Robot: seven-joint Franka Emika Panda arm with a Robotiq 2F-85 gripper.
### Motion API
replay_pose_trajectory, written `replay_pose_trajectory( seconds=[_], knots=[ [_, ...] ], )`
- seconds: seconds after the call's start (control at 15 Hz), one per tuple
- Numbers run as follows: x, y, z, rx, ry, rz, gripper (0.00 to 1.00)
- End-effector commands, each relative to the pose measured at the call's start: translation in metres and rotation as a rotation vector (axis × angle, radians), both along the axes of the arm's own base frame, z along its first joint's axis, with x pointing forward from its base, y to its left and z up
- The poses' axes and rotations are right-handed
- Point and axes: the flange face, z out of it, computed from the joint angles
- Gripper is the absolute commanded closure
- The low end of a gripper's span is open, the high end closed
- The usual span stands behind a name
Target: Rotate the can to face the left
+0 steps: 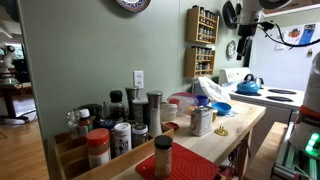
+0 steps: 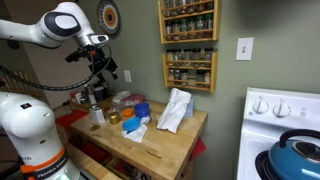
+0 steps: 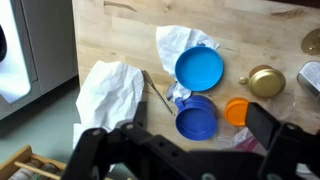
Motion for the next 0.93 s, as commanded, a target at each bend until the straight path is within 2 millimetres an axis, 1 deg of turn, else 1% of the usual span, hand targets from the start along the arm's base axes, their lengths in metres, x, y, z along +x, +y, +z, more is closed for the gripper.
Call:
replay_pose_trajectory(
  seconds=[0.0, 0.47, 0.53, 0.67, 0.87],
  knots=[
    [0.0, 0.0, 0.001, 0.0, 0.001, 0.0, 0.0],
    [0.0, 0.0, 0.001, 0.0, 0.001, 0.0, 0.0],
    [0.0, 0.01, -0.001, 0.01, 0.008, 0.02, 0.0],
    [-0.002, 0.036, -0.003, 0.029, 0.03, 0.063, 0.0],
    [-0.01, 0.084, -0.009, 0.069, 0.081, 0.153, 0.0]
  ],
)
